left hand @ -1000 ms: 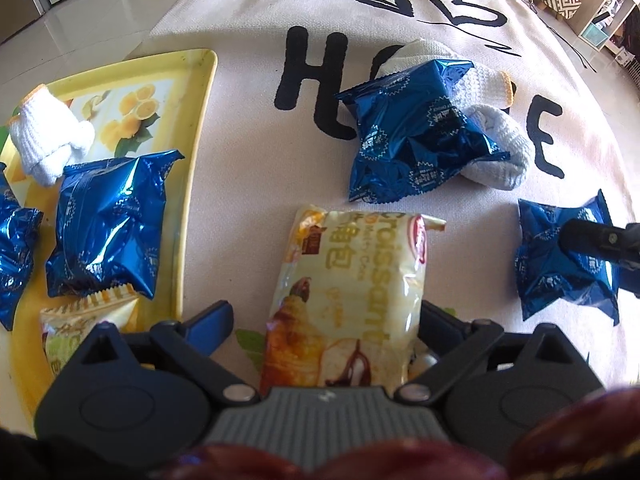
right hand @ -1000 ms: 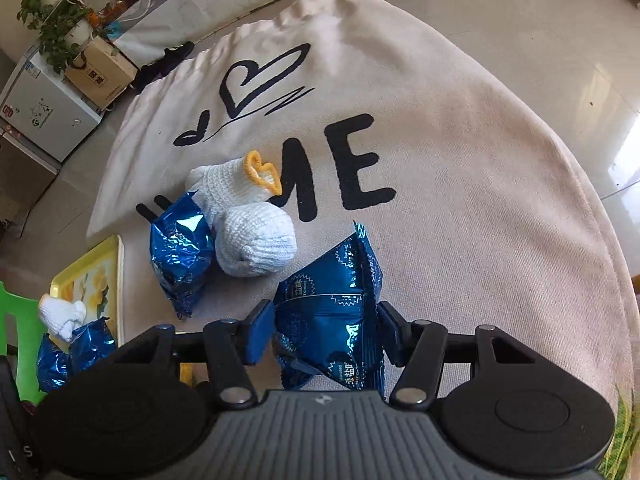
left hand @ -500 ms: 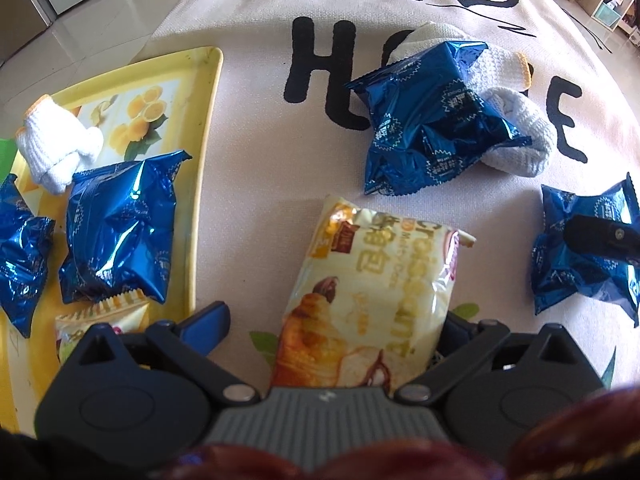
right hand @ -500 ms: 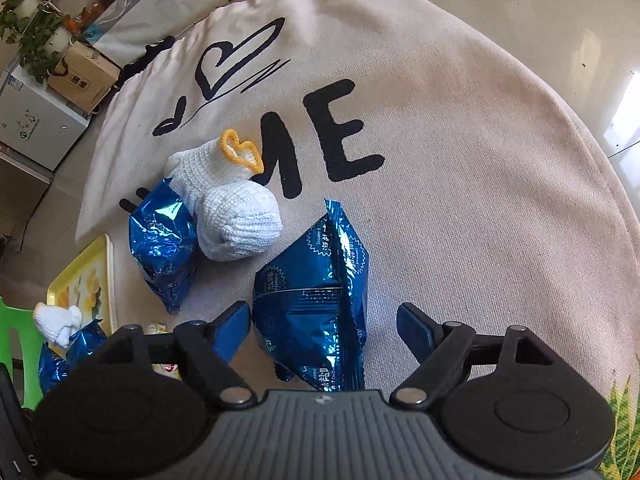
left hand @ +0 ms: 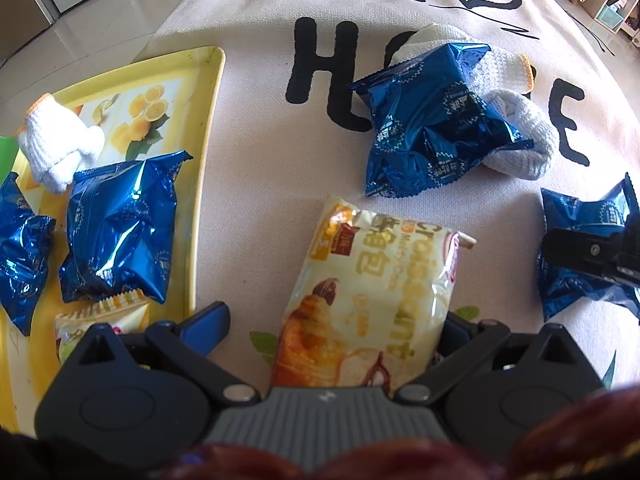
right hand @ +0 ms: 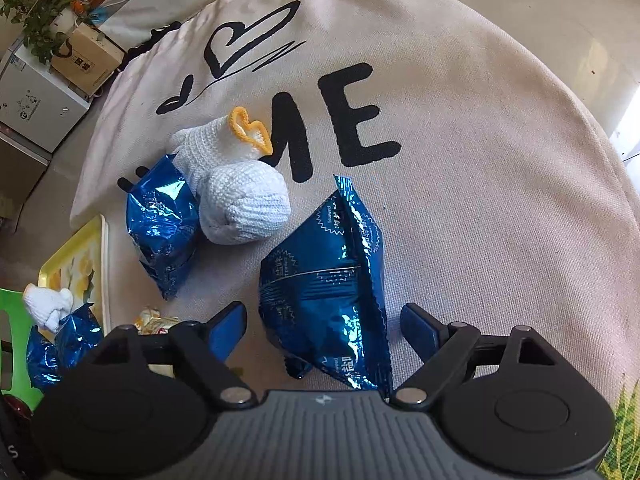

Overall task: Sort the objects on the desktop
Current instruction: 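Close the left tool on the croissant packet while the right tool closes on a blue packet, then carry the croissant packet and blue packet over the yellow tray with both tools, then open the left tool to drop the croissant packet while the right tool drops the blue packet, then move both tools back over the two white knit gloves on the blanket, then close the left tool on a white glove while the right tool closes on the rolled white glove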

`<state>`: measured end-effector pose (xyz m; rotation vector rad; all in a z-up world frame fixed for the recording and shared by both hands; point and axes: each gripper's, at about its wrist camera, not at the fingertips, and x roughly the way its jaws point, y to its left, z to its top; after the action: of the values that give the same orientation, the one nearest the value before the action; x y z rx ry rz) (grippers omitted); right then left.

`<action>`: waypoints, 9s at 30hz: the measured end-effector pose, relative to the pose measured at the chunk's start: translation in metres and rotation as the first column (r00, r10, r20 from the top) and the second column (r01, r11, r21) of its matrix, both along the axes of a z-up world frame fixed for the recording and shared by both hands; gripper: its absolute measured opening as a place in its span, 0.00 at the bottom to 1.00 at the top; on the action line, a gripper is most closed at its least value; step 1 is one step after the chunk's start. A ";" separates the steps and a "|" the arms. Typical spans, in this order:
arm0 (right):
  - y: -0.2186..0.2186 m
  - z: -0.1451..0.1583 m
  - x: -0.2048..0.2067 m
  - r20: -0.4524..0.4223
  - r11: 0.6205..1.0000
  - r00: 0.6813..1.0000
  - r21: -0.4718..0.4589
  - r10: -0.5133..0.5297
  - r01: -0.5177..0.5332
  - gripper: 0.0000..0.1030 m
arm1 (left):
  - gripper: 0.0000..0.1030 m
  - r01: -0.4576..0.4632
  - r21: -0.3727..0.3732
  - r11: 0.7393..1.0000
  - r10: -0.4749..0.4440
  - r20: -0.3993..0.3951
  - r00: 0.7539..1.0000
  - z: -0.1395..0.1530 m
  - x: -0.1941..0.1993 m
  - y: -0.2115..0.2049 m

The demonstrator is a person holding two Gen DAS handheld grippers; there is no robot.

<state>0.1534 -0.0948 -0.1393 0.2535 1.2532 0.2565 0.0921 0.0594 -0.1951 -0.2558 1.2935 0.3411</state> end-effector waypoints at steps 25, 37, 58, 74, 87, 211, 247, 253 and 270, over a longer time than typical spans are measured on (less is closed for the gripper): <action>-0.003 0.002 0.003 0.049 0.999 0.999 -0.032 -0.017 0.018 0.82 | 0.98 0.034 -0.003 0.999 -0.034 0.020 0.999 0.001 0.011 0.002; -0.001 0.014 0.000 0.113 1.000 0.993 -0.015 0.018 -0.017 0.60 | 0.59 0.055 -0.056 0.997 -0.048 0.109 0.993 0.021 0.004 0.009; 0.022 0.053 -0.014 0.211 0.996 0.975 0.033 0.070 -0.078 0.60 | 0.59 -0.038 -0.089 0.995 0.056 0.217 0.975 0.067 -0.030 0.040; 0.080 0.075 -0.028 0.265 0.968 0.946 0.117 0.186 -0.223 0.60 | 0.59 -0.207 -0.055 0.977 0.214 0.262 0.941 0.095 -0.072 0.109; 0.147 0.077 -0.032 0.312 0.905 0.896 0.182 0.317 -0.384 0.60 | 0.59 -0.301 -0.038 0.953 0.301 0.238 0.923 0.094 -0.108 0.147; -0.032 0.075 0.000 0.053 0.972 0.987 0.190 -0.151 0.138 0.85 | 0.99 0.181 -0.137 0.974 -0.172 0.077 0.982 0.023 -0.030 -0.050; 0.025 0.016 0.041 0.052 0.989 0.997 0.141 -0.051 0.043 0.77 | 0.99 0.064 -0.039 0.997 -0.061 0.052 0.997 0.015 -0.039 -0.020; 0.042 0.005 0.045 0.064 0.995 0.998 0.104 -0.013 0.006 0.69 | 0.99 0.075 -0.037 0.996 -0.073 0.047 0.996 0.013 -0.037 -0.022; 0.023 0.014 0.033 0.075 1.000 0.997 0.015 0.023 -0.025 0.53 | 0.77 0.102 -0.059 0.993 -0.094 0.126 0.988 0.023 -0.042 -0.021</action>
<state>0.1862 -0.0721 -0.1249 0.2408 1.1808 0.2945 0.0505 0.0385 -0.1722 -0.2639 1.1919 0.1961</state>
